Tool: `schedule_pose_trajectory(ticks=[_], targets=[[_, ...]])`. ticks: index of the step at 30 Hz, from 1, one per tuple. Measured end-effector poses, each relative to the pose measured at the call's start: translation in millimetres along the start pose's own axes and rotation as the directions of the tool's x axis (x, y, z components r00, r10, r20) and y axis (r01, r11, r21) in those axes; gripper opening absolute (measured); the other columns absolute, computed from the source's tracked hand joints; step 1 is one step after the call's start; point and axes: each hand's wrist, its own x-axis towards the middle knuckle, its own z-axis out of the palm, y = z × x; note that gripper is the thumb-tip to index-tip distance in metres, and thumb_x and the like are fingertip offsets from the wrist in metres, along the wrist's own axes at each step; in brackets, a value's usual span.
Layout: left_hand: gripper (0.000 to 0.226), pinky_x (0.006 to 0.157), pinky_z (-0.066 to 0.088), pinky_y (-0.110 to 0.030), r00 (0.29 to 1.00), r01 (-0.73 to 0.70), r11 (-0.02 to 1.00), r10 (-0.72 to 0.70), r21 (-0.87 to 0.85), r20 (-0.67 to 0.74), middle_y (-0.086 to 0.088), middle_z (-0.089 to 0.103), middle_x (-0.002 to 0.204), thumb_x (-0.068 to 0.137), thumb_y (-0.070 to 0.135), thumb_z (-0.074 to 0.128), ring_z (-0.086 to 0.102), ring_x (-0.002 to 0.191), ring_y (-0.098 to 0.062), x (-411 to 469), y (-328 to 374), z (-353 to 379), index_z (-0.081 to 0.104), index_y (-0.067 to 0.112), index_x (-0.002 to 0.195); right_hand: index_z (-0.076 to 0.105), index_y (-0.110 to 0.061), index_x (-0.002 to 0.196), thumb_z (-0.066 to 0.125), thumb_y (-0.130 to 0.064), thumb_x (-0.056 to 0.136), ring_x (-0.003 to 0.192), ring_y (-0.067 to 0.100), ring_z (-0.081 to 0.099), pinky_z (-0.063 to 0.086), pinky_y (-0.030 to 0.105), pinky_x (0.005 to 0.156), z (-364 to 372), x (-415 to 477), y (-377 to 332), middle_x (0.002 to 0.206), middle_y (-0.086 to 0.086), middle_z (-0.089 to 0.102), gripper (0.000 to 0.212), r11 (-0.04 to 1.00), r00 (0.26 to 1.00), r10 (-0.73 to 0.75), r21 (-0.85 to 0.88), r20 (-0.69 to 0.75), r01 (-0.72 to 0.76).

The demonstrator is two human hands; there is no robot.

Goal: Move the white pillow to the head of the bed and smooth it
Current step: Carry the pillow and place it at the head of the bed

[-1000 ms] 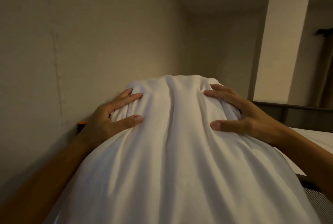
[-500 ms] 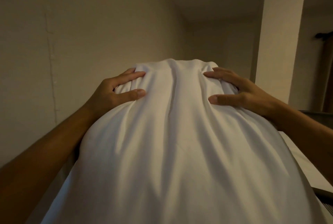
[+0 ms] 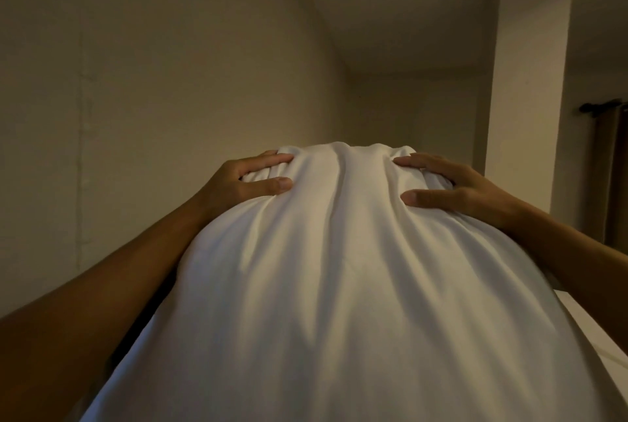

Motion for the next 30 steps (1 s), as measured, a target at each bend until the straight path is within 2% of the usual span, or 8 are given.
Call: schedule_pose_trajectory(ticks=[3, 7, 11, 14, 17, 22, 27, 30], targets=[[0.050, 0.084, 0.037, 0.000, 0.999, -0.010, 0.999, 0.012, -0.039, 0.035, 0.028, 0.059, 0.125, 0.068, 0.045, 0.076, 0.049, 0.117, 0.017, 27.4, -28.9, -11.3, 0.068, 0.038, 0.117, 0.059, -0.048, 0.119, 0.072, -0.051, 0.061, 0.109, 0.022, 0.060, 0.050, 0.049, 0.095, 10.7, 28.5, 11.6, 0.135, -0.011, 0.052, 0.060, 0.999, 0.999, 0.042, 0.013, -0.010, -0.042], [0.050, 0.077, 0.042, -0.002, 0.997, 0.008, 0.998, -0.003, -0.067, 0.075, 0.028, 0.066, 0.116, 0.066, 0.049, 0.074, 0.057, 0.109, 0.013, 71.0, -71.2, -25.4, 0.069, 0.037, 0.114, 0.059, -0.043, 0.122, 0.069, -0.052, 0.062, 0.109, 0.016, 0.059, 0.050, 0.040, 0.093, 24.2, 70.9, 27.1, 0.133, -0.016, 0.053, 0.061, 0.997, 0.996, 0.077, -0.011, -0.042, -0.077], [0.041, 0.082, 0.042, -0.009, 0.993, 0.049, 0.996, -0.040, -0.077, 0.113, 0.019, 0.063, 0.125, 0.073, 0.043, 0.074, 0.055, 0.111, 0.012, 113.2, -115.2, -32.4, 0.069, 0.039, 0.114, 0.059, -0.038, 0.125, 0.068, -0.051, 0.064, 0.111, 0.017, 0.059, 0.048, 0.041, 0.095, 36.8, 108.8, 44.9, 0.133, -0.013, 0.055, 0.063, 0.992, 0.990, 0.106, -0.053, -0.093, -0.112], [0.038, 0.075, 0.043, -0.003, 0.985, 0.057, 0.994, -0.040, -0.098, 0.165, 0.018, 0.062, 0.126, 0.074, 0.043, 0.073, 0.056, 0.105, 0.016, 138.4, -141.7, -30.8, 0.070, 0.040, 0.112, 0.060, -0.037, 0.124, 0.069, -0.051, 0.062, 0.108, 0.017, 0.061, 0.051, 0.039, 0.092, 45.7, 125.5, 58.9, 0.131, -0.011, 0.057, 0.064, 0.986, 0.981, 0.158, -0.036, -0.114, -0.163], [0.039, 0.070, 0.042, 0.001, 0.977, 0.061, 0.992, -0.037, -0.113, 0.210, 0.016, 0.062, 0.127, 0.074, 0.045, 0.073, 0.054, 0.102, 0.021, 154.8, -169.3, -26.1, 0.069, 0.041, 0.112, 0.061, -0.037, 0.120, 0.068, -0.051, 0.062, 0.104, 0.015, 0.063, 0.053, 0.033, 0.086, 54.2, 138.1, 73.5, 0.125, -0.011, 0.060, 0.060, 0.983, 0.979, 0.170, -0.056, -0.112, -0.177], [0.040, 0.071, 0.041, 0.002, 0.975, 0.065, 0.988, -0.033, -0.139, 0.221, 0.013, 0.062, 0.127, 0.076, 0.039, 0.073, 0.052, 0.102, 0.023, 166.0, -203.9, -13.5, 0.068, 0.037, 0.116, 0.062, -0.044, 0.111, 0.068, -0.051, 0.063, 0.098, 0.006, 0.064, 0.053, 0.020, 0.076, 64.8, 149.0, 92.7, 0.115, -0.022, 0.061, 0.049, 0.977, 0.975, 0.193, -0.067, -0.112, -0.201], [0.044, 0.077, 0.041, -0.001, 0.967, 0.068, 0.990, -0.034, -0.126, 0.252, 0.014, 0.062, 0.128, 0.079, 0.034, 0.072, 0.053, 0.111, 0.013, 171.9, -235.1, -3.1, 0.066, 0.029, 0.122, 0.060, -0.038, 0.122, 0.069, -0.051, 0.062, 0.101, 0.011, 0.062, 0.051, 0.020, 0.072, 81.4, 156.1, 119.7, 0.124, -0.014, 0.058, 0.062, 0.964, 0.958, 0.256, -0.045, -0.130, -0.264], [0.044, 0.075, 0.041, 0.000, 0.965, 0.073, 0.989, -0.037, -0.131, 0.258, 0.016, 0.063, 0.124, 0.079, 0.033, 0.072, 0.053, 0.106, 0.018, 172.6, -253.3, 1.6, 0.066, 0.028, 0.122, 0.060, -0.037, 0.123, 0.069, -0.051, 0.063, 0.100, 0.009, 0.062, 0.051, 0.013, 0.065, 91.6, 159.8, 130.8, 0.124, -0.013, 0.057, 0.062, 0.957, 0.951, 0.283, -0.029, -0.121, -0.288]])
